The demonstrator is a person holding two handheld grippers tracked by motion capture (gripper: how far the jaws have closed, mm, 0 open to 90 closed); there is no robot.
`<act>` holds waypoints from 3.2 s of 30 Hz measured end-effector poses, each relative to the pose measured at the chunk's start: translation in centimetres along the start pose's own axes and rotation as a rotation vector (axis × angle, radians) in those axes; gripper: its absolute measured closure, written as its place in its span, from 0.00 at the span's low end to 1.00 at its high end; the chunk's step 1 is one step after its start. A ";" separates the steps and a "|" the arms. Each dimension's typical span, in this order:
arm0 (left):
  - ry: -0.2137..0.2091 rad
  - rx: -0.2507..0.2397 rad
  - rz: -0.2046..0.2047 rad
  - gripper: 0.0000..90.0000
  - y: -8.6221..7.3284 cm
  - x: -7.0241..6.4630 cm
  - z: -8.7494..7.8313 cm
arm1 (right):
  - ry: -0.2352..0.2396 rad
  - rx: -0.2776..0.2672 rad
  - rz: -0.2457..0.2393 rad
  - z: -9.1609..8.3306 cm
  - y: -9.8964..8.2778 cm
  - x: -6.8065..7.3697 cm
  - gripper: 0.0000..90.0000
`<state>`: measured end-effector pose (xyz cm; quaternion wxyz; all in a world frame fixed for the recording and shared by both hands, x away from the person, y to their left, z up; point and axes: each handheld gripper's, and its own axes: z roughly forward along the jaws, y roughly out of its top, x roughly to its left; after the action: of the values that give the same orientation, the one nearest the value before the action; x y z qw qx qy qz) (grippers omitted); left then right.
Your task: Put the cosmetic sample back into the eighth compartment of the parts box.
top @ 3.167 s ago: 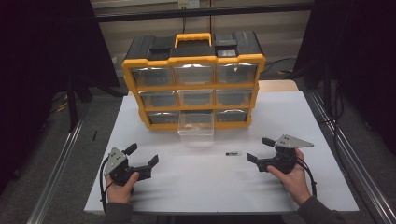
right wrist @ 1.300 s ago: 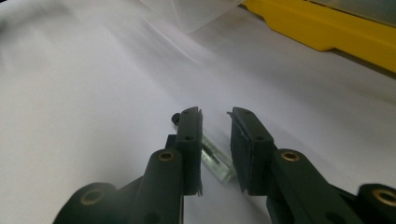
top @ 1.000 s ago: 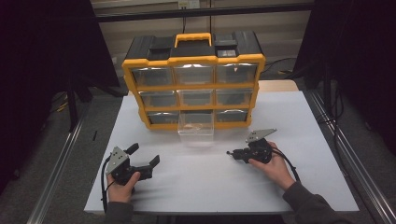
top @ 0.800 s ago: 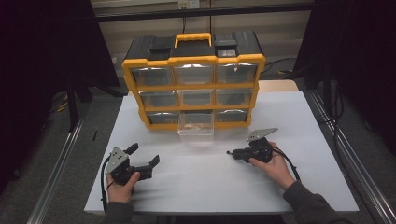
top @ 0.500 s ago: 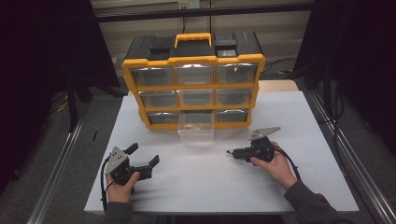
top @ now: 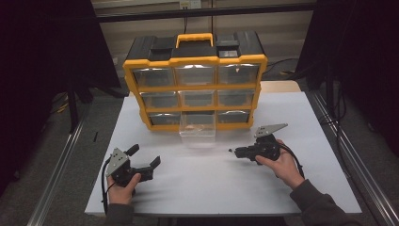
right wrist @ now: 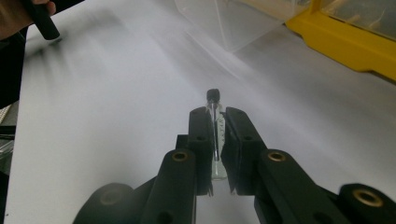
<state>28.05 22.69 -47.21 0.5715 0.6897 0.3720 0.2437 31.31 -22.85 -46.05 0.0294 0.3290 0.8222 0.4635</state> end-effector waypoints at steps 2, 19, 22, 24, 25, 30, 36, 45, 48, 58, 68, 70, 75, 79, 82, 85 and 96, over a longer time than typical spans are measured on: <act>0.004 -0.002 0.001 0.02 0.0 0.0 0.0 | 0.006 -0.002 -0.004 -0.2 0.3 0.1 0.91; 0.002 -0.008 -0.005 0.02 0.1 0.0 0.0 | 0.022 -0.007 -0.011 -1.0 1.8 0.5 0.91; 0.003 -0.008 -0.005 0.02 0.1 0.0 0.0 | 0.023 -0.009 -0.012 -1.1 1.9 0.5 0.91; 0.003 -0.008 -0.005 0.02 0.1 0.0 0.0 | 0.027 -0.005 -0.013 -1.2 2.1 0.5 0.91; 0.004 -0.007 -0.004 0.02 0.1 0.0 0.0 | 0.025 -0.006 -0.015 -1.2 2.2 0.5 0.91; 0.004 -0.007 -0.005 0.02 0.1 0.0 0.0 | 0.028 -0.011 -0.018 -1.4 2.7 0.5 0.91; 0.002 -0.005 0.001 0.02 0.1 0.0 0.0 | 0.033 -0.010 -0.017 -1.5 3.1 0.5 0.91; -0.004 -0.015 -0.006 0.02 0.1 0.1 -0.1 | 0.034 -0.006 -0.031 -1.6 3.8 0.7 0.91; 0.000 -0.010 0.006 0.02 0.1 0.1 -0.1 | 0.039 -0.001 -0.032 -1.7 4.2 0.8 0.91; -0.004 -0.015 -0.006 0.02 0.1 0.1 -0.1 | 0.042 0.005 -0.037 -1.6 5.0 0.8 0.91; -0.003 -0.013 -0.006 0.02 0.1 0.1 0.0 | 0.041 0.010 -0.039 -1.6 5.6 0.6 0.91; 0.003 -0.011 -0.003 0.02 0.1 0.1 -0.1 | 0.042 0.009 -0.038 -1.5 5.7 0.6 0.91; 0.004 -0.011 -0.004 0.02 0.1 0.1 -0.1 | 0.048 0.010 -0.037 -1.4 6.0 0.5 0.91; -0.003 -0.014 -0.006 0.02 0.1 0.1 -0.1 | 0.046 0.012 -0.037 -1.5 6.1 0.4 0.91; 0.002 -0.011 -0.005 0.02 0.1 0.0 -0.1 | 0.045 0.006 -0.038 -1.5 6.3 0.4 0.91; 0.004 -0.009 -0.003 0.02 0.1 0.0 -0.1 | 0.046 0.006 -0.038 -1.5 6.6 0.3 0.91; -0.004 -0.014 -0.005 0.02 0.1 0.1 -0.1 | 0.046 -0.006 -0.043 -1.5 7.3 0.2 0.91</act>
<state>28.05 22.78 -47.07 0.5775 0.6853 0.3710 0.2434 34.37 -21.24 -39.43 0.0213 0.3006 0.8280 0.4728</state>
